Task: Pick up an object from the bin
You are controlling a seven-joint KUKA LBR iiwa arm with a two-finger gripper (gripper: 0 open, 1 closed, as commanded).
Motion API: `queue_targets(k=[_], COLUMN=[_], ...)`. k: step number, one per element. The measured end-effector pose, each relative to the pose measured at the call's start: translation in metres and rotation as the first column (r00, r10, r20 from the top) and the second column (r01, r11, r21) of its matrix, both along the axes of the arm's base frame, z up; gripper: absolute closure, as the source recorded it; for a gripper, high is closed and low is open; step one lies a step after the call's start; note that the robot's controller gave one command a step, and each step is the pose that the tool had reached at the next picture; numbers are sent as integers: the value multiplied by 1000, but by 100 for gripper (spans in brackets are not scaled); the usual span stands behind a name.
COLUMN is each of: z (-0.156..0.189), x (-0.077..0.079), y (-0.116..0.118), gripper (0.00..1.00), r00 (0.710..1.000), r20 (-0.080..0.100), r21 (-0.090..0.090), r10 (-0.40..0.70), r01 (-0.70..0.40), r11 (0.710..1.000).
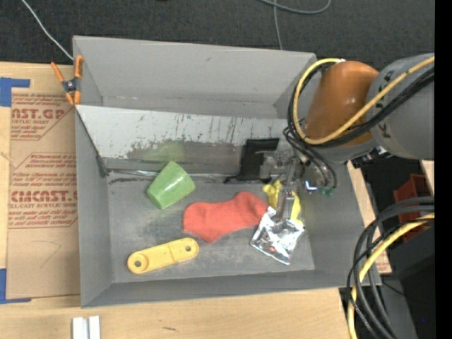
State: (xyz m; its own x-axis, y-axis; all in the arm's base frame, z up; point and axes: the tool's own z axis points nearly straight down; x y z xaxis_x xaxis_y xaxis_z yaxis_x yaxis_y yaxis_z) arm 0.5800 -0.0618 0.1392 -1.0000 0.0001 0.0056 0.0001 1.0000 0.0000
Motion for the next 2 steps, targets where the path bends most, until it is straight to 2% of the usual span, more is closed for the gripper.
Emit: queue_targets(k=[1, 2], z=[5, -70], x=[2, -16], y=[0, 7], gripper=[0, 0], r00=[1000, 998], r20=[7, -4], r21=[-1, 1], r10=[1, -55], r01=[-1, 55], r11=[1000, 998])
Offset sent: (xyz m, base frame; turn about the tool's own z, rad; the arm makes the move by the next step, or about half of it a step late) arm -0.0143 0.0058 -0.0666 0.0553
